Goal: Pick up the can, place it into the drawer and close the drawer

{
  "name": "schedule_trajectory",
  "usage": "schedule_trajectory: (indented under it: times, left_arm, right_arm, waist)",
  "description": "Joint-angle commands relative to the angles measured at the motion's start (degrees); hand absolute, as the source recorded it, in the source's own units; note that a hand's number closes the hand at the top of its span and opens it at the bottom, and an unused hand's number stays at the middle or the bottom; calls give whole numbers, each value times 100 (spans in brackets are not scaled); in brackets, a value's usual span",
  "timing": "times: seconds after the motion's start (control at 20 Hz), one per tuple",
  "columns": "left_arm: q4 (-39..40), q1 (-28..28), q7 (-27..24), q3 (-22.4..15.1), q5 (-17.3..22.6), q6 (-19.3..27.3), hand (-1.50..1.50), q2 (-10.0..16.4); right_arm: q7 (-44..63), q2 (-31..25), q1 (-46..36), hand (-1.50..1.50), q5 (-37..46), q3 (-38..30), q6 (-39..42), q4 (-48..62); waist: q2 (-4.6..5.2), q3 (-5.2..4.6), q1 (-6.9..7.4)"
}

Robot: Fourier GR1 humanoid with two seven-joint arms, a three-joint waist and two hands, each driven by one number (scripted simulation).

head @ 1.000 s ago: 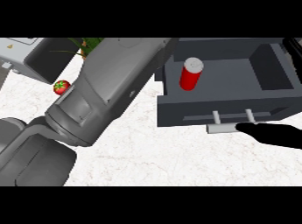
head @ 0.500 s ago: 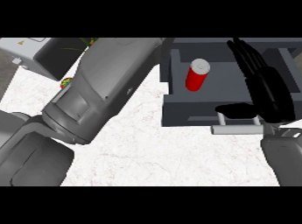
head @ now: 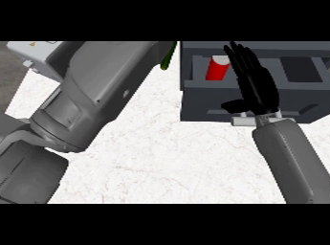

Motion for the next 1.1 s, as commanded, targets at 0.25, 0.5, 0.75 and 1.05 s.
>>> schedule_trajectory:
  times: [0.25, 0.5, 0.75, 1.05]
  left_arm:
    - [-547, 455, 339, -116, -197, -145, -150, 377]
    - [-1019, 767, 549, -146, -215, -229, -150, 578]
    - [-1411, 911, 882, -161, -257, -374, -150, 919]
    - [-1945, 1450, 1042, -279, -278, -549, -150, 1100]
  right_arm:
    - [139, 423, -1366, -150, 613, -484, -1499, 2152]
    - [50, 260, -2101, -150, 695, -775, -1885, 3125]
    - [-138, 256, -2713, -150, 684, -954, -2164, 3874]
    - [-12, 110, -3373, -150, 712, -1139, -2247, 4364]
  waist:
    - [-29, -1, 198]
    - [-27, -3, 362]
    - [-3, -1, 353]
    - [20, -3, 533]
